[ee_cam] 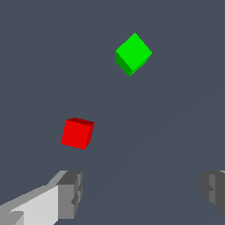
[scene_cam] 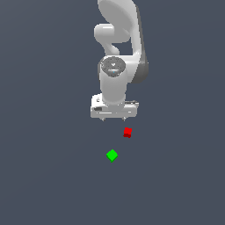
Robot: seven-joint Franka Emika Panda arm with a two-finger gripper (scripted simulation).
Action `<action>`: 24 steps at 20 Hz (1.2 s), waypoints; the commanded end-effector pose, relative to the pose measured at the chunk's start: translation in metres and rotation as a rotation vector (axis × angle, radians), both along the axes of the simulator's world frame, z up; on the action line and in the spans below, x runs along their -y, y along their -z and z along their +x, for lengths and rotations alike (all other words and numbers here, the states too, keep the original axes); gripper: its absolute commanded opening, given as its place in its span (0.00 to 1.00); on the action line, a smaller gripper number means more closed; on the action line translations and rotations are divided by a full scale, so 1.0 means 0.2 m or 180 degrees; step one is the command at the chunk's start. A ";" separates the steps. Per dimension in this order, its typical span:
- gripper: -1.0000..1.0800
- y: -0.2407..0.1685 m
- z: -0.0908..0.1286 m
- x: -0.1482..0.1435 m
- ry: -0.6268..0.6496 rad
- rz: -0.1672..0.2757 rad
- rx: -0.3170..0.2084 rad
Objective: Stack the red cube on top of the green cube.
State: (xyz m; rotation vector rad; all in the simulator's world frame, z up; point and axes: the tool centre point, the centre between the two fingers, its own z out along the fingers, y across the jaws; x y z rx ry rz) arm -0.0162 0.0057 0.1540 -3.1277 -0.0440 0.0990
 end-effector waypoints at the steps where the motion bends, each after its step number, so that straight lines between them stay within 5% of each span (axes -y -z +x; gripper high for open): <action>1: 0.96 0.00 0.00 0.00 0.0000 0.0000 0.0000; 24: 0.96 0.34 -0.02 -0.33 0.0623 -0.0045 0.0161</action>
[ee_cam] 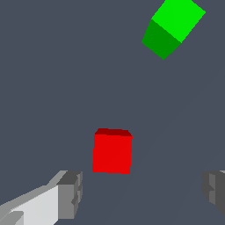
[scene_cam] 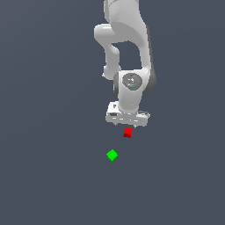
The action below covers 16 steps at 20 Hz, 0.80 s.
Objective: Stack the red cube on top of the green cube.
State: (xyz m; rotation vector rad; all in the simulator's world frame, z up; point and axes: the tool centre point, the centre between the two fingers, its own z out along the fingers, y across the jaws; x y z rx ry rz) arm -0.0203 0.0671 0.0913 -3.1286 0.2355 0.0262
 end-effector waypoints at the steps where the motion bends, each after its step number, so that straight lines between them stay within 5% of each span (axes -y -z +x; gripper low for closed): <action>1: 0.96 0.04 0.01 -0.04 0.0083 -0.0007 0.0023; 16: 0.96 0.11 0.02 -0.10 0.0199 -0.0019 0.0052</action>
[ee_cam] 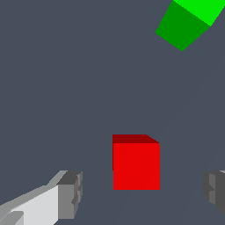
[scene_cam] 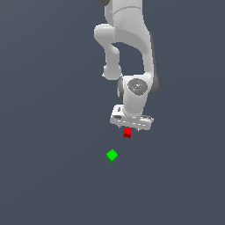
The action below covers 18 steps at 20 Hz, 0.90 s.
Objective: Stack the red cube on top of the green cube.
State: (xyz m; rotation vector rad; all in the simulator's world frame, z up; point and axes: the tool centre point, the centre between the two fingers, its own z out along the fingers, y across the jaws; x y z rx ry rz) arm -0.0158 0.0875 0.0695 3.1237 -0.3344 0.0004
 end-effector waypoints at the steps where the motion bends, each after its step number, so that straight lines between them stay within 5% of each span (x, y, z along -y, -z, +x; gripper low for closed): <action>1: 0.96 0.00 0.00 0.00 -0.0002 0.0000 0.0000; 18: 0.96 0.25 0.00 0.00 -0.0002 0.0000 0.0000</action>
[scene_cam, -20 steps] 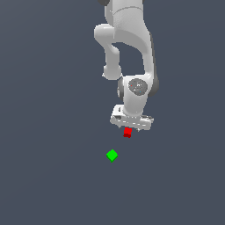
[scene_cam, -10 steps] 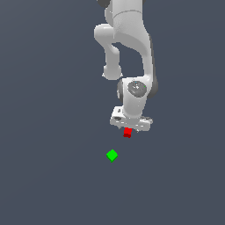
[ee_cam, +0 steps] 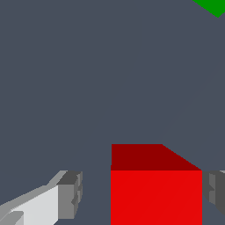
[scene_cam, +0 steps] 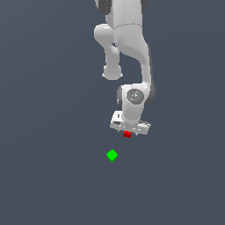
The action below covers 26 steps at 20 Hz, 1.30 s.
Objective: Stack the red cube on top of the green cube.
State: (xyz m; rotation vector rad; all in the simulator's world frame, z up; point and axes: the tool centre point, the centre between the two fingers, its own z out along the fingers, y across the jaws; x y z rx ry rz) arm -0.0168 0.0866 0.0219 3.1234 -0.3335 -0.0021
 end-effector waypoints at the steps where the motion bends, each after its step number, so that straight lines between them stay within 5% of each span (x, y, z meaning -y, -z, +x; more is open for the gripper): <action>1: 0.96 0.01 0.01 0.00 0.0000 0.0001 0.0005; 2: 0.00 0.01 0.01 0.00 0.0000 0.0001 0.0005; 16: 0.00 -0.01 0.00 -0.01 -0.0004 0.0002 0.0004; 26: 0.00 -0.29 0.00 0.00 -0.0002 0.0001 0.0004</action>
